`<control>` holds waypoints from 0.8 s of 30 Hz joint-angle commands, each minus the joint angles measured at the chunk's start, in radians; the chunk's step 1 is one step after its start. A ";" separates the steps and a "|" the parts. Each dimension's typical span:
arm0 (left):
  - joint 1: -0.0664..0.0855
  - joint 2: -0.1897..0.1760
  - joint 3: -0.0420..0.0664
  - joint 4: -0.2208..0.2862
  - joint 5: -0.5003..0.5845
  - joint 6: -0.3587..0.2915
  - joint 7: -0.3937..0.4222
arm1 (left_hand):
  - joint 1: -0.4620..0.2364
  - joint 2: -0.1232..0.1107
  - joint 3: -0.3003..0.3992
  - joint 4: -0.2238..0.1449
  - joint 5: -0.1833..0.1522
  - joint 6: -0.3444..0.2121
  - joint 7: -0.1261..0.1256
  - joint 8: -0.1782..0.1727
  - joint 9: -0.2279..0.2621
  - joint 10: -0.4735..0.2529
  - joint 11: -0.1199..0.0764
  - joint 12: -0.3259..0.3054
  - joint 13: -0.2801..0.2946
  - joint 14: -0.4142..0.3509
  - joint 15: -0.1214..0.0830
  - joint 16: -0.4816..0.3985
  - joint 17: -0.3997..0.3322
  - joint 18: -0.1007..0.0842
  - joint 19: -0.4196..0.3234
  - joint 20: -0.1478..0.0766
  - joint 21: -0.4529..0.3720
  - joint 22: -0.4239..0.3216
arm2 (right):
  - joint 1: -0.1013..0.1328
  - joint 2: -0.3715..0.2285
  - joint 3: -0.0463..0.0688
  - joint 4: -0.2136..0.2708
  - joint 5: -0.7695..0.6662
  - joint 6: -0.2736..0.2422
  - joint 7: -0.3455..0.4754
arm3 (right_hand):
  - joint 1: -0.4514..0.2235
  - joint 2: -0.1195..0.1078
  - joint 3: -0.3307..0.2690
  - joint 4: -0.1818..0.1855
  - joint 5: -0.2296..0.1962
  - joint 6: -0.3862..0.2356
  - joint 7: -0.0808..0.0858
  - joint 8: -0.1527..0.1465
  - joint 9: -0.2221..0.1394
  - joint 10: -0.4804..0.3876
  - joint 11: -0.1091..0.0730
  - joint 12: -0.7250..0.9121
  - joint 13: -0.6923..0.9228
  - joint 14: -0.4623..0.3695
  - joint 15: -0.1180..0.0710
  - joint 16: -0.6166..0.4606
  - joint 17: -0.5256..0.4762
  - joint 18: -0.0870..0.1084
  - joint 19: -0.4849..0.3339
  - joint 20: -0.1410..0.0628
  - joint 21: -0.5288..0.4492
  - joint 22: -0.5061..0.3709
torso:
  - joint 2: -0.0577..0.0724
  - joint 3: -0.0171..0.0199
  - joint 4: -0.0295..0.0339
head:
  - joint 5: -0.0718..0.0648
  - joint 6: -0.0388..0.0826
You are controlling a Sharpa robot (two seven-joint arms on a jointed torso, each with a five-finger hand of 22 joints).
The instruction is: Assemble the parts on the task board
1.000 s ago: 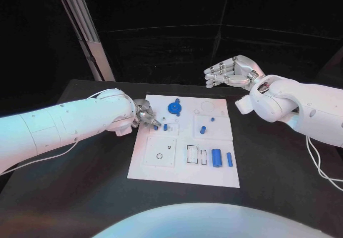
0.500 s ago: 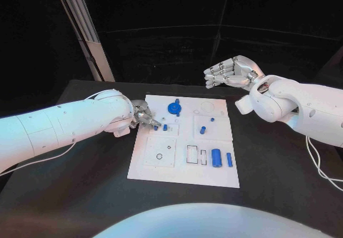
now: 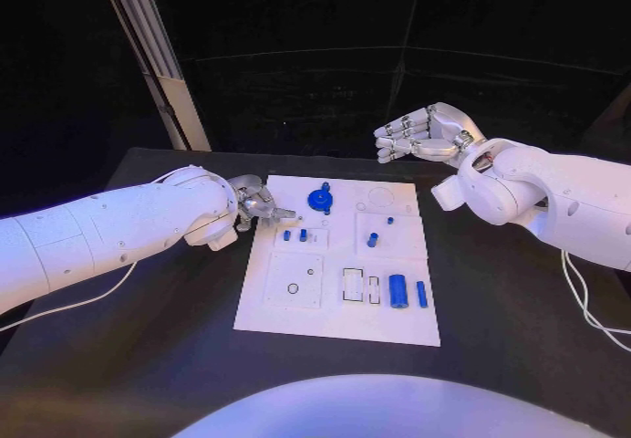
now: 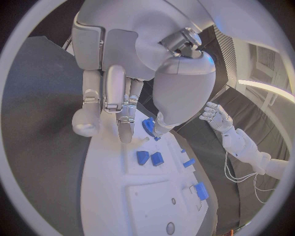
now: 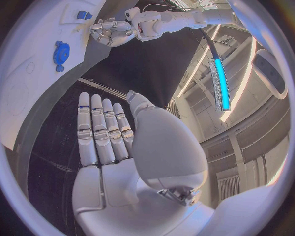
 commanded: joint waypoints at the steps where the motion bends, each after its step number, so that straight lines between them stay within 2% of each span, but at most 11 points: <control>1: 0.001 -0.005 0.001 0.005 0.140 -0.091 0.162 | 0.023 0.006 -0.025 0.004 -0.003 -0.022 0.005 -0.009 -0.004 -0.025 0.011 -0.010 -0.008 0.047 0.012 -0.030 0.023 0.023 -0.037 0.005 -0.069 -0.058 | 0.002 0.001 0.000 0.000 0.004 0.008 0.006 | -0.008 0.004 0.000 -0.007 0.004 -0.006 -0.002 -0.004 -0.001 -0.006 0.002 0.001 0.000 -0.004 -0.001 -0.001 -0.001 0.004 0.004 0.002 -0.006 -0.002 | 0.000 -0.0001 0.0004 | -0.002 -0.001; 3: 0.001 -0.007 0.001 0.005 0.177 -0.106 0.227 | 0.053 0.011 -0.038 -0.001 -0.004 -0.041 0.017 -0.014 -0.010 -0.056 0.019 -0.023 -0.017 0.025 0.021 -0.066 -0.040 0.038 -0.079 0.012 -0.149 -0.124 | 0.002 0.002 0.000 -0.001 0.004 0.008 0.006 | -0.008 0.004 0.000 -0.007 0.004 -0.006 -0.002 -0.004 -0.001 -0.006 0.002 0.001 0.000 -0.004 -0.001 -0.001 -0.001 0.004 0.004 0.002 -0.006 -0.002 | 0.000 0.0003 0.0002 | -0.001 0.000; 5: 0.001 -0.006 0.001 0.004 0.199 -0.119 0.290 | 0.105 0.018 -0.045 -0.018 -0.004 -0.053 0.024 -0.016 -0.016 -0.096 0.033 -0.039 -0.030 -0.023 0.028 -0.139 -0.163 0.055 -0.138 0.021 -0.257 -0.211 | 0.002 0.003 0.000 -0.002 0.004 0.009 0.007 | -0.008 0.004 0.000 -0.007 0.004 -0.006 -0.002 -0.004 -0.001 -0.006 0.002 0.001 0.000 -0.004 -0.001 -0.001 -0.001 0.004 0.004 0.002 -0.006 -0.002 | -0.001 0.0003 0.0006 | -0.002 0.001; 8: 0.001 0.000 0.001 -0.001 0.210 -0.137 0.374 | 0.235 0.040 -0.015 -0.084 -0.001 -0.086 0.048 -0.035 -0.034 -0.175 0.051 -0.086 -0.061 -0.126 0.046 -0.283 -0.376 0.055 -0.181 0.036 -0.312 -0.244 | 0.002 0.005 0.000 -0.004 0.004 0.009 0.007 | -0.008 0.004 0.000 -0.007 0.004 -0.006 -0.002 -0.004 -0.001 -0.006 0.002 0.001 0.000 -0.004 -0.001 -0.001 -0.001 0.004 0.004 0.002 -0.006 -0.002 | -0.001 0.0005 0.0004 | -0.004 0.006; 10: 0.001 0.008 0.000 -0.007 0.180 -0.148 0.425 | 0.315 0.051 0.018 -0.129 0.002 -0.099 0.061 -0.050 -0.048 -0.220 0.063 -0.122 -0.087 -0.179 0.056 -0.359 -0.478 0.055 -0.200 0.044 -0.340 -0.261 | 0.002 0.006 0.000 -0.005 0.004 0.008 0.008 | -0.008 0.004 0.000 -0.007 0.004 -0.006 -0.002 -0.004 -0.001 -0.006 0.002 0.001 0.000 -0.004 -0.001 -0.001 -0.001 0.004 0.004 0.002 -0.006 -0.002 | -0.001 0.0004 -0.0001 | -0.004 0.010; 12: 0.001 0.019 0.000 -0.017 0.120 -0.161 0.476 | 0.375 0.048 0.051 -0.168 -0.001 -0.111 0.072 -0.076 -0.070 -0.261 0.078 -0.170 -0.124 -0.238 0.068 -0.446 -0.584 0.056 -0.219 0.054 -0.373 -0.283 | 0.002 0.007 0.000 -0.006 0.004 0.008 0.008 | -0.009 0.005 0.000 -0.007 0.005 -0.006 -0.002 -0.004 -0.001 -0.007 0.003 0.001 0.000 -0.005 -0.001 -0.001 -0.002 0.003 0.004 0.002 -0.007 -0.002 | 0.000 -0.0001 -0.0012 | -0.005 0.014; 13: 0.001 0.025 0.000 -0.022 0.097 -0.168 0.496 | 0.394 0.043 0.067 -0.184 -0.005 -0.110 0.076 -0.095 -0.087 -0.269 0.086 -0.194 -0.149 -0.244 0.071 -0.466 -0.606 0.056 -0.220 0.062 -0.387 -0.295 | 0.002 0.008 0.000 -0.006 0.004 0.008 0.008 | -0.009 0.005 0.000 -0.007 0.005 -0.006 -0.002 -0.004 -0.001 -0.007 0.003 0.001 0.000 -0.005 -0.001 -0.001 -0.002 0.003 0.004 0.002 -0.007 -0.002 | 0.000 -0.0004 -0.0012 | -0.006 0.016; 15: 0.001 0.039 0.000 -0.034 0.046 -0.183 0.537 | 0.423 0.041 0.096 -0.211 -0.012 -0.086 0.077 -0.114 -0.107 -0.261 0.089 -0.214 -0.178 -0.234 0.072 -0.468 -0.609 0.058 -0.211 0.062 -0.393 -0.302 | 0.002 0.009 0.000 -0.007 0.004 0.008 0.008 | -0.009 0.005 0.000 -0.007 0.005 -0.006 -0.002 -0.004 -0.001 -0.007 0.003 0.001 0.000 -0.005 -0.001 -0.001 -0.002 0.003 0.004 0.002 -0.007 -0.002 | 0.001 -0.0009 -0.0017 | -0.009 0.020; 17: 0.001 0.053 0.000 -0.048 -0.013 -0.191 0.564 | 0.439 0.034 0.116 -0.232 -0.034 -0.077 0.077 -0.136 -0.124 -0.263 0.085 -0.235 -0.200 -0.231 0.074 -0.472 -0.615 0.060 -0.208 0.061 -0.394 -0.304 | 0.002 0.010 0.000 -0.008 0.004 0.007 0.008 | -0.009 0.005 0.000 -0.007 0.005 -0.006 -0.002 -0.004 -0.001 -0.007 0.003 0.001 0.000 -0.005 -0.001 -0.001 -0.002 0.003 0.004 0.002 -0.007 -0.002 | 0.001 -0.0007 -0.0024 | -0.010 0.022; 20: 0.001 0.078 0.000 -0.074 -0.102 -0.196 0.590 | 0.432 0.017 0.137 -0.251 -0.067 -0.053 0.073 -0.173 -0.153 -0.256 0.087 -0.265 -0.238 -0.227 0.075 -0.477 -0.626 0.060 -0.204 0.061 -0.396 -0.307 | 0.001 0.012 0.000 -0.010 0.004 0.007 0.009 | -0.008 0.006 0.000 -0.008 0.005 -0.007 -0.002 -0.004 -0.001 -0.007 0.003 0.001 0.000 -0.005 -0.001 -0.001 -0.003 0.004 0.004 0.002 -0.008 -0.003 | 0.000 0.0006 -0.0026 | -0.013 0.026; 24: 0.001 0.111 0.001 -0.109 -0.212 -0.190 0.595 | 0.415 0.004 0.146 -0.261 -0.075 -0.036 0.073 -0.200 -0.172 -0.257 0.089 -0.287 -0.265 -0.205 0.075 -0.457 -0.602 0.060 -0.194 0.063 -0.395 -0.309 | 0.001 0.015 0.000 -0.011 0.004 0.006 0.009 | -0.008 0.006 0.000 -0.008 0.005 -0.007 -0.002 -0.004 -0.001 -0.007 0.003 0.001 0.000 -0.005 -0.001 -0.001 -0.003 0.004 0.004 0.002 -0.008 -0.003 | 0.002 0.0007 -0.0028 | -0.014 0.031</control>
